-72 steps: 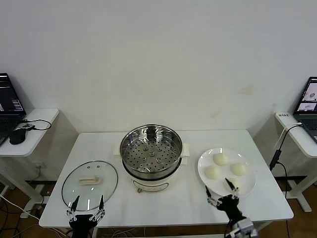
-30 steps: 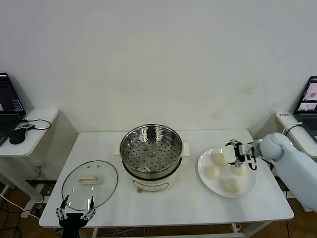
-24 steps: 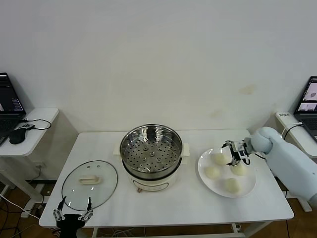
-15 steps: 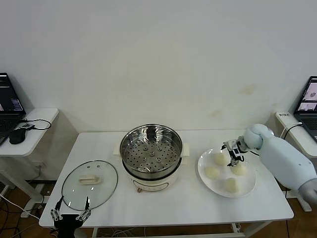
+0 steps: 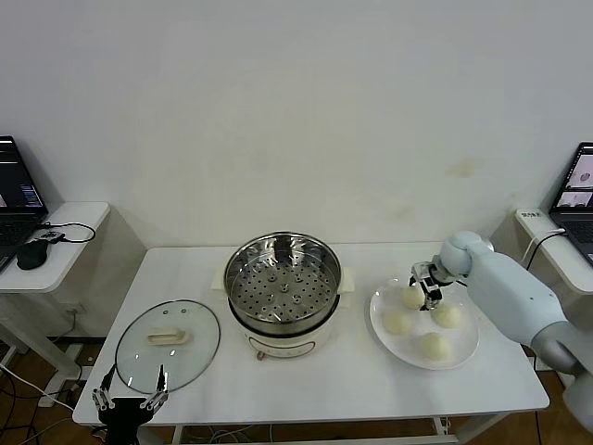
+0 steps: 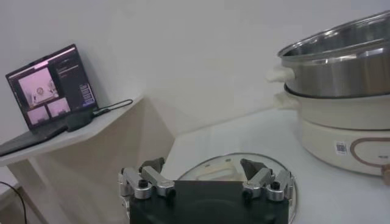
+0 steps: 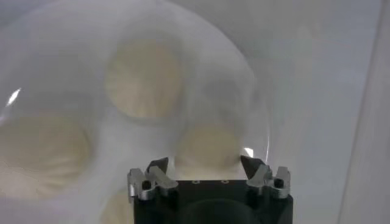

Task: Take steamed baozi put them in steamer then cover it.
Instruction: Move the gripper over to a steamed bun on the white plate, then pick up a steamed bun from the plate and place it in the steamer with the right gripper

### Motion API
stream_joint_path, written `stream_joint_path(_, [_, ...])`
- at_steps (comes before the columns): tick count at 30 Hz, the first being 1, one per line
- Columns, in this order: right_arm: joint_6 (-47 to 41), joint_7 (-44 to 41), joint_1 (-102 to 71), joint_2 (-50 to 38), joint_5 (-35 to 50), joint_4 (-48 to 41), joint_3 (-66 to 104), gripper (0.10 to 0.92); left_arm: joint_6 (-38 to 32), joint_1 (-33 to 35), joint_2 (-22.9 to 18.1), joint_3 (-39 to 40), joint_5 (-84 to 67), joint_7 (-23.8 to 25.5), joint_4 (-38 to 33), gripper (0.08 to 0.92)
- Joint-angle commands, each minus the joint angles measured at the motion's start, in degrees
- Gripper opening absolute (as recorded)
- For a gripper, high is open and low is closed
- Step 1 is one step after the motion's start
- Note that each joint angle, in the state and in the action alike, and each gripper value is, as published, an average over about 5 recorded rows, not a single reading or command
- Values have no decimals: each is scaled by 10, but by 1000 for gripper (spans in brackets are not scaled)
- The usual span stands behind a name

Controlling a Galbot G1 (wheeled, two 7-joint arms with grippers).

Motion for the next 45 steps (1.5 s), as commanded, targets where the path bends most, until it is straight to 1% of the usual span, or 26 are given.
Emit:
stream_joint_path(1, [0, -3, 6, 14, -5, -19, -8, 664, 0, 0, 0, -1, 0, 0, 1, 823])
stream_joint_path(6, [-1, -6, 11, 1, 6, -2, -13, 631, 0, 0, 1, -2, 0, 0, 0, 823])
stream_joint_path(10, [-7, -12, 39, -29, 43, 41, -40, 628, -1, -1, 2, -3, -1, 0, 0, 823])
stream_joint_path(19, [-35, -22, 174, -99, 174, 166, -143, 628, -1, -7, 4, -1, -3, 0, -2, 823])
stream_joint_path(23, [-45, -21, 258, -99, 238, 205, -197, 628, -1, -11, 7, 0, -5, 0, -4, 823])
stream_joint_path(29, [-49, -8, 363, -44, 317, 228, -278, 628, 1, -17, 13, -2, -14, 1, -6, 823])
stream_joint_path(34, [-48, 8, 399, 36, 361, 232, -313, 628, 3, -23, 16, -4, -17, 2, -7, 823])
stream_joint_path(39, [-19, 21, 403, 114, 369, 208, -339, 635, 6, -26, 18, -11, -22, 4, -9, 823])
stream_joint_path(45, [50, 42, 372, 183, 337, 157, -367, 636, 8, -22, 22, -19, -25, 4, -10, 823])
